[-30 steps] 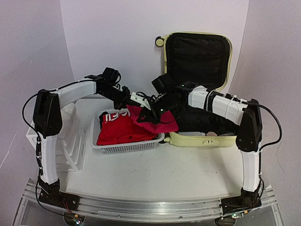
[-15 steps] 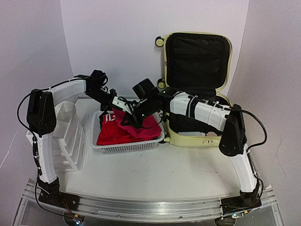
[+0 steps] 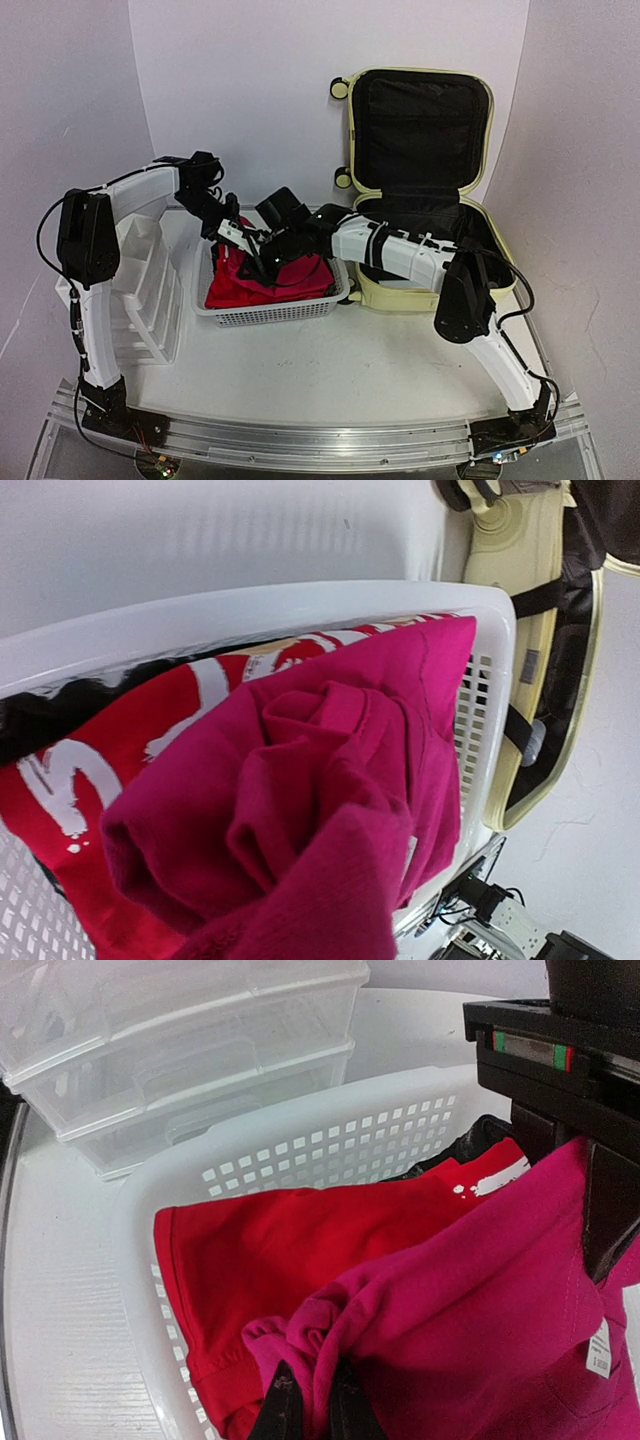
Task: Open, take out, and arrange the luggage
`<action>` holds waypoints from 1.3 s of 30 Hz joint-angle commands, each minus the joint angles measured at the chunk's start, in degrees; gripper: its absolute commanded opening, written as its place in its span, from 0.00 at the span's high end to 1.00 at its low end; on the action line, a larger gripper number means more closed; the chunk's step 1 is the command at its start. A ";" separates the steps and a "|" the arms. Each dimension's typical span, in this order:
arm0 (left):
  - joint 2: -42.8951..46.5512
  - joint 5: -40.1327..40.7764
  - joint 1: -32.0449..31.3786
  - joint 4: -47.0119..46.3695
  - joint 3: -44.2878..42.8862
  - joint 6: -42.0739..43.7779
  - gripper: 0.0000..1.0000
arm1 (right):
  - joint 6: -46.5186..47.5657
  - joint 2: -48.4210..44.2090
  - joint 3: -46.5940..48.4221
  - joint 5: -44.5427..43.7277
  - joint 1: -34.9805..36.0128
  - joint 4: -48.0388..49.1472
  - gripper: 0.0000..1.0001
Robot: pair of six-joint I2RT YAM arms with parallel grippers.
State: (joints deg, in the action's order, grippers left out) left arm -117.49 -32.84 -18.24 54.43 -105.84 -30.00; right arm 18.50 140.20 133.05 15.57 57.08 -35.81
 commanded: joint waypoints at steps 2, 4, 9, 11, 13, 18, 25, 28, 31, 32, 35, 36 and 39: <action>1.69 8.24 2.73 -1.31 -4.13 4.05 0.89 | -5.28 4.13 3.68 4.75 2.78 -4.44 0.85; 1.54 9.50 2.69 -0.48 -4.40 4.84 0.82 | -7.03 4.04 5.38 6.69 2.95 -4.43 0.58; 3.30 15.83 2.64 2.83 -6.22 7.12 0.50 | -11.28 -4.93 6.11 5.70 2.26 -5.43 0.02; 4.63 18.63 2.50 3.95 -7.14 8.04 0.44 | -15.96 -11.47 1.86 3.88 -0.24 -5.64 0.02; 6.48 21.54 1.84 5.70 -8.12 8.69 0.40 | -18.93 -17.94 -5.76 2.19 -3.77 -5.68 0.02; 9.51 24.23 -1.77 9.26 -8.89 12.09 0.23 | -22.64 -26.00 -18.40 -2.93 -8.58 -5.83 0.02; 8.70 31.56 -4.70 16.08 -11.92 13.54 0.29 | -30.04 -23.35 -17.97 0.25 -12.25 -6.81 0.06; 8.29 25.48 -4.84 15.97 -11.46 11.49 0.43 | -30.73 -20.42 -16.26 2.82 -12.30 -6.81 0.32; 6.50 14.21 -5.46 15.53 -9.05 9.23 0.58 | -30.71 -15.90 -12.66 7.76 -12.34 -6.77 0.51; 6.33 11.53 -6.18 15.45 -7.78 8.92 0.60 | -30.67 -13.75 -11.36 8.86 -12.34 -6.76 0.51; 6.90 7.24 -8.23 14.91 -2.43 9.77 0.63 | -30.99 -10.12 -9.16 8.66 -12.41 -6.86 0.54; 7.23 5.70 -8.63 14.43 -0.01 10.16 0.64 | -30.38 -9.35 -8.76 9.30 -12.43 -6.90 0.57; 8.63 4.01 -9.57 13.90 6.66 11.90 0.68 | -29.32 -9.90 -11.74 9.05 -12.43 -6.90 0.63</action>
State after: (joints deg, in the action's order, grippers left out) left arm -110.76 -22.06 -26.20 68.31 -105.51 -19.77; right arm -11.68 131.52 120.73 22.74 44.91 -43.38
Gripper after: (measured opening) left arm 0.337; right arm 0.387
